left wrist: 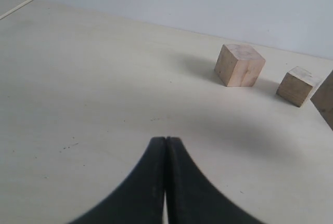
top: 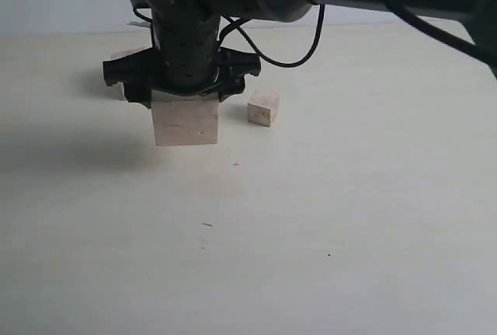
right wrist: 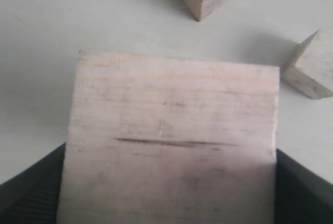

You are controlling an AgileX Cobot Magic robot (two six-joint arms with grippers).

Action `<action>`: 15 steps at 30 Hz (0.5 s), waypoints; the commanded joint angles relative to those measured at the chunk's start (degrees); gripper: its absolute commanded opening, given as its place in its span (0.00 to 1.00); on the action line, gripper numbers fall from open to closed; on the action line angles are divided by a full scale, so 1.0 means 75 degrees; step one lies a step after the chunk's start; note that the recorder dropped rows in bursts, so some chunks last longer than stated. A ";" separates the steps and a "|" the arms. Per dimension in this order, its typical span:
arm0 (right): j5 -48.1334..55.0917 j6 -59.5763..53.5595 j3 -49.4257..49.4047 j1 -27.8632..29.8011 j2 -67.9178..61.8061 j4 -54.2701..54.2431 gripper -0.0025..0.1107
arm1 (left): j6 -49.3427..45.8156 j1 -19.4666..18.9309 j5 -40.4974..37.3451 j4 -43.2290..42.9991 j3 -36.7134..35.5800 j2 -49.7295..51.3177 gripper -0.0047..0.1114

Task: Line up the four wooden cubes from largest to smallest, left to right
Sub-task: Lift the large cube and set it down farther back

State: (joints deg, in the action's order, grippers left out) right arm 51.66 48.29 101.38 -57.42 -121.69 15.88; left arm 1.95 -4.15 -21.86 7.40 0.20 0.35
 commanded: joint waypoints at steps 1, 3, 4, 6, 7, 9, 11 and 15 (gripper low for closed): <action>-0.0077 0.0362 0.0111 0.0006 -0.0180 0.0341 0.02 | -0.0028 0.0019 0.0111 0.0007 -0.0027 -0.0046 0.04; -0.0103 0.0362 0.0111 0.0006 -0.0366 0.0306 0.02 | -0.0028 0.0019 0.0111 0.0007 -0.0027 -0.0046 0.04; -0.0159 0.0362 0.0111 0.0006 -0.0458 0.0306 0.02 | -0.0028 0.0019 0.0111 0.0007 -0.0027 -0.0046 0.04; -0.0256 0.0377 0.0111 0.0006 -0.0597 0.0339 0.02 | -0.0028 0.0019 0.0111 0.0007 -0.0027 -0.0046 0.04; -0.0297 0.0396 0.0111 0.0006 -0.0652 0.0381 0.02 | -0.0028 0.0019 0.0111 0.0007 -0.0027 -0.0046 0.04; -0.0376 0.0625 0.0111 0.0006 -0.0723 0.0609 0.02 | -0.0028 0.0019 0.0111 0.0007 -0.0027 -0.0046 0.04; -0.0454 0.0778 0.0111 0.0006 -0.0785 0.0688 0.02 | -0.0028 0.0019 0.0111 0.0007 -0.0027 -0.0046 0.04; -0.0559 0.0778 0.0111 0.0006 -0.1018 0.0523 0.02 | -0.0028 0.0019 0.0111 0.0007 -0.0027 -0.0046 0.04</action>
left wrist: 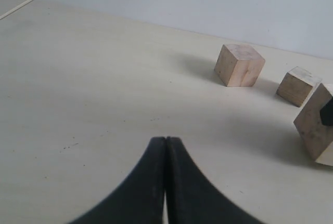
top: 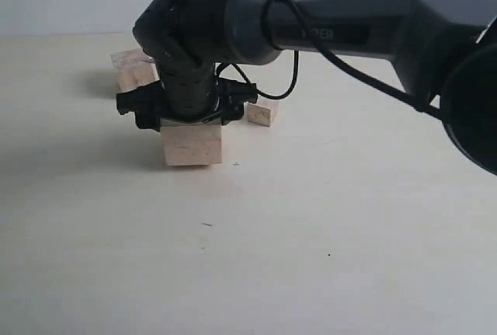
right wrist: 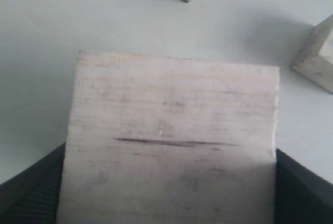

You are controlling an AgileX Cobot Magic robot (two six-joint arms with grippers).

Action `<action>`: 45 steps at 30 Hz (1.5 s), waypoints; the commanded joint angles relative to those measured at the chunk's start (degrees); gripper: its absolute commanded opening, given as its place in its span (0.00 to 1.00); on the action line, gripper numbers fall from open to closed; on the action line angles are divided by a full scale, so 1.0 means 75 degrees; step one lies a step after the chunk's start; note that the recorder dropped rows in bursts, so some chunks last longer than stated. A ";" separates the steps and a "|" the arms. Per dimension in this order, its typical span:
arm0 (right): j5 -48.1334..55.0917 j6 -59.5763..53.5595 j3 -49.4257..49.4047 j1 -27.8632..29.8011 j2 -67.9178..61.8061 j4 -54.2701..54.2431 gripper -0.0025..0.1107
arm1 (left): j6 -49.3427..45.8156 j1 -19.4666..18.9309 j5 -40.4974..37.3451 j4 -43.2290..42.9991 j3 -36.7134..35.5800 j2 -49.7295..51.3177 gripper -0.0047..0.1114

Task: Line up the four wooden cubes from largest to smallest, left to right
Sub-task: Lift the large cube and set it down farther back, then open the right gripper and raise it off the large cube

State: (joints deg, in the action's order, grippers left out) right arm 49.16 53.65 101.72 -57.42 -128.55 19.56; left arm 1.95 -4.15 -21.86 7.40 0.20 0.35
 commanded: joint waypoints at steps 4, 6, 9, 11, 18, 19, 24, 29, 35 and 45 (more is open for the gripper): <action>-0.0225 0.0063 0.0066 0.0006 -0.0119 -0.0007 0.03 | -0.0028 0.0019 0.0111 0.0007 -0.0027 -0.0046 0.04; -0.0225 0.0063 0.0066 0.0006 -0.0119 -0.0007 0.10 | -0.0028 0.0019 0.0111 0.0007 -0.0027 -0.0046 0.04; -0.0239 0.0063 0.0066 0.0006 -0.0119 -0.0007 0.29 | -0.0028 0.0019 0.0111 0.0007 -0.0027 -0.0046 0.04; -0.0239 0.0063 0.0066 0.0006 -0.0119 -0.0007 0.48 | -0.0028 0.0019 0.0111 0.0007 -0.0027 -0.0046 0.04; -0.0208 0.0063 0.0066 0.0006 -0.0119 -0.0060 0.83 | -0.0028 0.0019 0.0111 0.0007 -0.0027 -0.0046 0.04; -0.0208 0.0063 0.0066 0.0006 -0.0119 -0.0129 0.83 | -0.0028 0.0019 0.0111 0.0007 -0.0027 -0.0046 0.04; -0.0208 0.0063 0.0066 0.0006 -0.0119 -0.0252 0.83 | -0.0028 0.0019 0.0111 0.0007 -0.0027 -0.0046 0.04; -0.0192 0.0063 0.0066 0.0006 -0.0119 -0.0476 0.83 | -0.0028 0.0019 0.0111 0.0007 -0.0027 -0.0046 0.04; -0.0125 0.0063 0.0066 0.0006 -0.0119 -0.0568 0.83 | -0.0028 0.0019 0.0111 0.0007 -0.0027 -0.0046 0.04; -0.0123 0.0063 0.0066 0.0006 -0.0032 -0.0568 0.83 | -0.0028 0.0019 0.0111 0.0007 -0.0027 -0.0046 0.04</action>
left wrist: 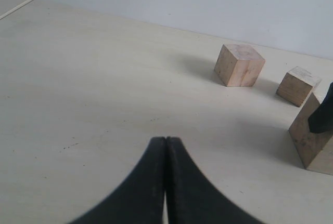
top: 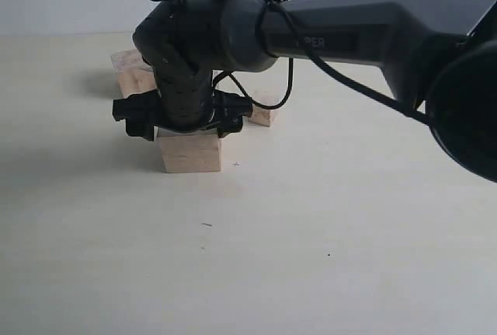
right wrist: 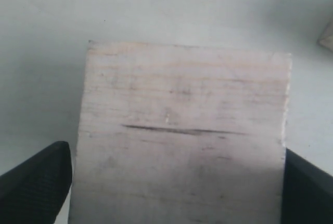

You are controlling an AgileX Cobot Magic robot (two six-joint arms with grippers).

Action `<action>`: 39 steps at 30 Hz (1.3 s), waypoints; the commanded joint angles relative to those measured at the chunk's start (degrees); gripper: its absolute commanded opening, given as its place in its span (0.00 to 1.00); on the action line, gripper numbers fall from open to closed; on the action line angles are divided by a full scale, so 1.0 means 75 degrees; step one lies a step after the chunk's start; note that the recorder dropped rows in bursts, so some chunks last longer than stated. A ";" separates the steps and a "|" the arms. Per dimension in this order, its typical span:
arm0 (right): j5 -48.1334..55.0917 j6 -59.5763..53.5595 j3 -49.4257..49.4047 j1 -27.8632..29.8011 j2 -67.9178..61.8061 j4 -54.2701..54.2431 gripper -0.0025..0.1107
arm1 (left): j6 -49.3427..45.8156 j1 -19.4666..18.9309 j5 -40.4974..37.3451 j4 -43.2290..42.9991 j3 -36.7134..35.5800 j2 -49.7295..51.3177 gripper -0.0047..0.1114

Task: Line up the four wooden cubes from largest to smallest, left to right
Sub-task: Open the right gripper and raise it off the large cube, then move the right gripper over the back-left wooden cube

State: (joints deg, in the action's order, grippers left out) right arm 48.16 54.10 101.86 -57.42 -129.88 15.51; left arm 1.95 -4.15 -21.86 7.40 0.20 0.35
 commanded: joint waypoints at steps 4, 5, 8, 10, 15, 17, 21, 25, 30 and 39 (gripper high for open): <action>0.0046 -0.0010 0.0047 0.0006 0.0299 0.0155 0.83 | -0.0028 0.0019 0.0111 0.0007 -0.0027 -0.0046 0.04; 0.0103 -0.0010 0.0047 0.0006 0.0357 0.0219 0.83 | -0.0028 0.0019 0.0111 0.0007 -0.0027 -0.0046 0.04; 0.0321 -0.0010 0.0047 0.0006 0.0538 0.0219 0.83 | -0.0028 0.0019 0.0111 0.0007 -0.0027 -0.0046 0.04; 0.0476 -0.0027 0.0047 0.0006 0.0697 0.0219 0.83 | -0.0028 0.0019 0.0111 0.0007 -0.0027 -0.0046 0.04; 0.0495 -0.0216 0.0047 0.0006 0.1158 0.0219 0.83 | -0.0028 0.0019 0.0111 0.0007 -0.0027 -0.0046 0.04; 0.0301 -0.0216 0.0047 0.0006 0.1385 0.0219 0.83 | -0.0028 0.0019 0.0111 0.0007 -0.0027 -0.0046 0.04; -0.0366 -0.0216 0.0047 0.0006 0.1757 0.0923 0.83 | -0.0028 0.0019 0.0111 0.0007 -0.0027 -0.0046 0.04; -0.1392 -0.0977 0.0047 0.0006 0.1858 0.1355 0.83 | -0.0028 0.0019 0.0111 0.0007 -0.0027 -0.0046 0.04; -0.2635 -0.1421 0.0047 0.0038 0.1685 0.1551 0.83 | -0.0028 0.0019 0.0111 0.0007 -0.0027 -0.0046 0.04; -0.3637 -0.1421 0.0711 0.0465 0.0636 0.2435 0.83 | -0.0028 0.0019 0.0111 0.0007 -0.0027 -0.0046 0.04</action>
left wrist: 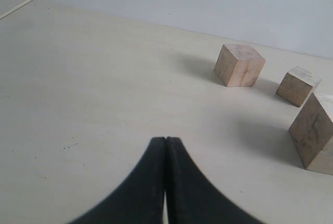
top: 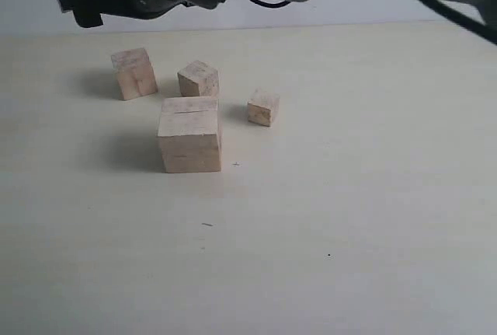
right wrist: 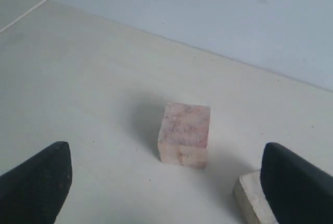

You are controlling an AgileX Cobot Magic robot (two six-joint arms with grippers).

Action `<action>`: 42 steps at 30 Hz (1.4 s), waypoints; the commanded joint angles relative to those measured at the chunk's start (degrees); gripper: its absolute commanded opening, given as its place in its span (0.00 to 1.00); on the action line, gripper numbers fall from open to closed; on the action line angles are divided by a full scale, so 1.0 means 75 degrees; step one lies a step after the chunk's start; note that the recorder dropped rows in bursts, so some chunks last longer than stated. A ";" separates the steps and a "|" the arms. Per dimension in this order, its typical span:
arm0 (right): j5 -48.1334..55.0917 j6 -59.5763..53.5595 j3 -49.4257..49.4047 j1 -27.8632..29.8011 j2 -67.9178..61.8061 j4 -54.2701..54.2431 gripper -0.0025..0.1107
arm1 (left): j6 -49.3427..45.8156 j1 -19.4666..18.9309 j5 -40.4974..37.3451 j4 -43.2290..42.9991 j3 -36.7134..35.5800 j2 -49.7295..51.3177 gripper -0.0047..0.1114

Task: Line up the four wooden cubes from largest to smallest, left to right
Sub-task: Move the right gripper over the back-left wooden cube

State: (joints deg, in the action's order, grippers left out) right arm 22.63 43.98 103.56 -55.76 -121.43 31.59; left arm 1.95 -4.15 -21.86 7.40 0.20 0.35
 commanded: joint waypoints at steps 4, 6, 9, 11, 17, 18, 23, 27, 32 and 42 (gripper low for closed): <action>-0.0393 -0.0072 0.1272 0.0408 -0.1161 0.0277 0.83 | -0.0028 0.0019 0.0111 0.0007 -0.0027 -0.0046 0.04; -0.0504 -0.0072 0.1637 0.0439 -0.1401 0.0265 0.83 | -0.0028 0.0019 0.0111 0.0007 -0.0027 -0.0046 0.04; -0.0626 -0.0207 0.2187 0.0475 -0.1818 0.0177 0.83 | -0.0028 0.0019 0.0111 0.0007 -0.0027 -0.0046 0.04; -0.0626 -0.0360 0.2436 0.0495 -0.2036 0.0177 0.83 | -0.0028 0.0019 0.0111 0.0007 -0.0027 -0.0046 0.04; -0.0685 -0.1186 0.2771 0.0781 -0.2300 -0.0844 0.83 | -0.0028 0.0019 0.0111 0.0007 -0.0027 -0.0046 0.04; -0.0703 -0.1498 0.2771 0.0835 -0.2315 -0.1111 0.83 | -0.0028 0.0019 0.0111 0.0007 -0.0027 -0.0046 0.04; -0.1073 -0.3817 0.2771 0.1126 -0.2347 -0.3142 0.83 | -0.0028 0.0019 0.0111 0.0007 -0.0027 -0.0046 0.04; -0.1373 -0.5950 0.2771 0.1174 -0.2455 -0.4926 0.83 | -0.0028 0.0019 0.0111 0.0007 -0.0027 -0.0046 0.04; -0.1640 -0.7816 0.2771 0.1174 -0.2841 -0.6797 0.83 | -0.0028 0.0019 0.0111 0.0007 -0.0027 -0.0046 0.04; -0.1940 -0.8394 0.2771 0.1082 -0.3358 -0.6954 0.83 | -0.0028 0.0019 0.0111 0.0007 -0.0027 -0.0046 0.04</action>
State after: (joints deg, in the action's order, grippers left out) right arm 9.80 -17.85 123.99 -47.17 -146.39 -20.13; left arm 1.95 -4.15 -21.86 7.40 0.20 0.35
